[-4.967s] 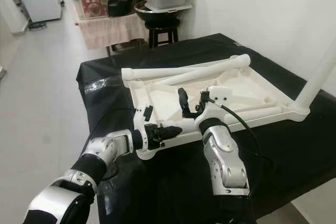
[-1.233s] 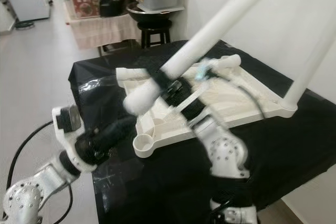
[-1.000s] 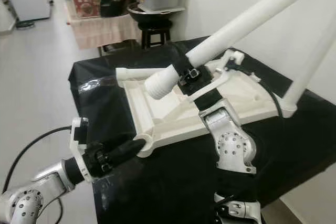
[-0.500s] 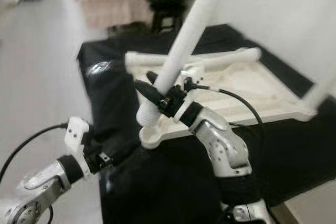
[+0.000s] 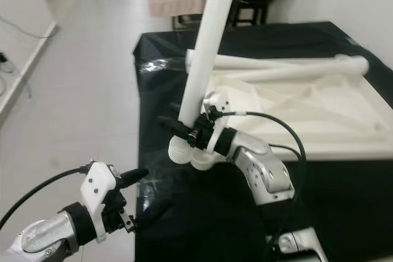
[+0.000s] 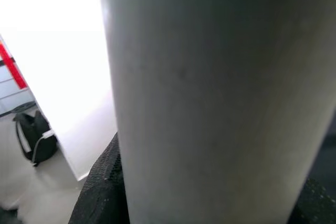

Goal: Building children table

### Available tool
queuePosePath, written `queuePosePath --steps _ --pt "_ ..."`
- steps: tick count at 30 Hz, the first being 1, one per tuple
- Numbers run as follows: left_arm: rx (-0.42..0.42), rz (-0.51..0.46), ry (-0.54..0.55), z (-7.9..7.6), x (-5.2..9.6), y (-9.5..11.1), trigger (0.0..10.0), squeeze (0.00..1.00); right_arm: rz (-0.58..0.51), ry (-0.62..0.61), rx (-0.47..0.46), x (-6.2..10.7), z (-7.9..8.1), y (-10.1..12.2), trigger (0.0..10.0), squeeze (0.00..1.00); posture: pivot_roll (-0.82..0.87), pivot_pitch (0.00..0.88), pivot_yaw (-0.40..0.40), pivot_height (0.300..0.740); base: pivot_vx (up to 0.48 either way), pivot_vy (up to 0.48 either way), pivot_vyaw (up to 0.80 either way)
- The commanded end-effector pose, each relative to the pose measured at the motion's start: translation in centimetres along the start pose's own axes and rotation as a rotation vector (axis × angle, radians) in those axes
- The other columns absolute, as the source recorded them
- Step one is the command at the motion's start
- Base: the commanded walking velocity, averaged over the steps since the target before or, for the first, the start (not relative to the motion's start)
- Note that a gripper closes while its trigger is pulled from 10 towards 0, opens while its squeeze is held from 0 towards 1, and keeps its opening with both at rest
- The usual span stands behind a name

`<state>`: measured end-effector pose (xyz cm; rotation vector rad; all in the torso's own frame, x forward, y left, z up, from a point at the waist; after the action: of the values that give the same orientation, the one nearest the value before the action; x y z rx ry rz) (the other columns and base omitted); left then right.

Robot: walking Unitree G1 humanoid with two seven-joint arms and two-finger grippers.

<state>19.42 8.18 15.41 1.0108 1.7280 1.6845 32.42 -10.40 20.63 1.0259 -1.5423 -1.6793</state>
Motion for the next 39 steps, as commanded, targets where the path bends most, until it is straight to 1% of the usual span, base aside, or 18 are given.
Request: queuePosePath --steps 1,3,4,5,7,8,10,18,20,21,22,25,26,27,28,31,34,39 --pt "0.039 0.008 -0.012 -0.4 0.2 -0.4 10.0 0.0 -0.021 0.011 0.021 -0.1 0.2 0.5 10.0 0.0 0.0 0.18 -0.006 0.74 0.0 -0.469 0.0" --pt "0.086 -0.003 -0.005 -0.2 0.5 -0.5 10.0 0.0 -0.033 0.041 0.012 -0.2 0.7 0.5 10.0 0.0 0.0 0.178 -0.003 0.74 0.0 0.0 0.0" --pt "0.096 0.001 -0.006 -0.2 0.7 -0.7 10.0 0.0 -0.028 0.094 0.004 -0.2 1.3 0.3 10.0 0.0 0.01 0.171 0.002 0.74 0.0 0.0 0.8" --pt "0.096 0.001 -0.006 -0.2 0.7 -0.7 10.0 0.0 -0.028 0.094 0.004 -0.2 1.3 0.3 10.0 0.0 0.01 0.171 0.002 0.74 0.0 0.0 0.8" --pt "0.095 0.009 -0.007 -0.2 0.8 -0.8 10.0 0.0 -0.013 0.191 0.041 -0.2 2.8 0.1 10.0 0.0 0.01 0.165 0.005 0.74 0.0 0.0 0.8" --pt "0.095 0.009 -0.007 -0.2 0.8 -0.8 10.0 0.0 -0.013 0.191 0.041 -0.2 2.8 0.1 10.0 0.0 0.01 0.165 0.005 0.74 0.0 0.0 0.8" --pt "0.092 0.012 -0.002 -0.2 0.9 -0.9 10.0 0.0 -0.002 0.251 0.06 -0.3 3.8 -0.1 10.0 0.0 0.01 0.164 0.005 0.74 0.0 0.0 0.8" --pt "0.085 0.017 0.039 0.0 1.2 -1.0 10.0 0.0 -0.001 0.301 0.067 -0.5 4.5 -0.1 10.0 0.0 0.01 0.155 0.004 0.74 0.0 0.0 0.8" --pt "0.077 0.028 0.036 -0.1 1.3 -1.2 10.0 0.0 -0.011 0.278 0.061 -0.7 4.2 -0.1 10.0 0.0 0.01 0.155 0.003 0.74 0.0 0.0 0.8" --pt "0.064 0.039 0.026 -0.3 1.5 -1.3 10.0 0.0 -0.012 0.24 0.066 -0.9 3.7 -0.1 10.0 0.0 0.01 0.159 0.001 0.74 0.0 0.0 0.0" --pt "0.064 0.039 0.026 -0.3 1.5 -1.3 10.0 0.0 -0.012 0.24 0.066 -0.9 3.7 -0.1 10.0 0.0 0.01 0.159 0.001 0.74 0.0 0.0 0.0" --pt "0.038 0.054 0.006 -0.5 1.6 -1.4 10.0 0.0 0.024 0.116 0.144 -1.5 2.1 -0.7 10.0 0.0 0.01 0.164 -0.001 0.74 0.0 0.0 0.0" --pt "0.038 0.054 0.006 -0.5 1.6 -1.4 10.0 0.0 0.024 0.116 0.144 -1.5 2.1 -0.7 10.0 0.0 0.01 0.164 -0.001 0.74 0.0 0.0 0.0" --pt "0.027 0.054 0.004 -0.4 1.6 -1.4 10.0 0.0 0.043 0.056 0.169 -1.7 1.2 -1.0 10.0 0.0 0.02 0.166 -0.002 0.74 0.0 0.0 0.0" --pt "0.022 0.053 0.003 -0.4 1.6 -1.4 10.0 0.0 0.047 0.035 0.173 -1.7 0.8 -1.1 10.0 0.0 0.02 0.167 -0.003 0.74 0.0 0.0 0.0" --pt "-0.014 0.052 0.0 -0.3 1.6 -1.3 10.0 0.0 0.04 0.028 0.174 -1.5 0.3 -0.9 10.0 0.0 0.02 0.172 -0.004 0.74 0.0 0.0 0.0" --pt "-0.022 0.051 0.0 -0.2 1.6 -1.2 10.0 0.0 0.039 0.026 0.176 -1.5 0.2 -0.9 10.0 0.0 0.02 0.172 -0.004 0.74 0.0 0.0 0.0" --pt "-0.042 0.045 -0.014 0.0 1.4 -1.0 10.0 0.0 0.052 -0.014 0.201 -1.4 -1.1 -0.9 10.0 0.0 0.02 0.183 -0.003 0.74 0.0 0.0 0.0"
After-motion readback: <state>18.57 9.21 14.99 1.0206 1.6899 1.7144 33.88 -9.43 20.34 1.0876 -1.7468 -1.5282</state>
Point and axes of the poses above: a point about 5 cm out from each wrist's last joint towards the gripper, its own x axis pointing back from the gripper into the wrist, its own y axis along the axis of the wrist's last joint, z = x × y, the point moved 2 cm from there along -x, pointing out of the wrist towards the gripper, and after that the axes turned 2 degrees about x, right-handed, at the moved point
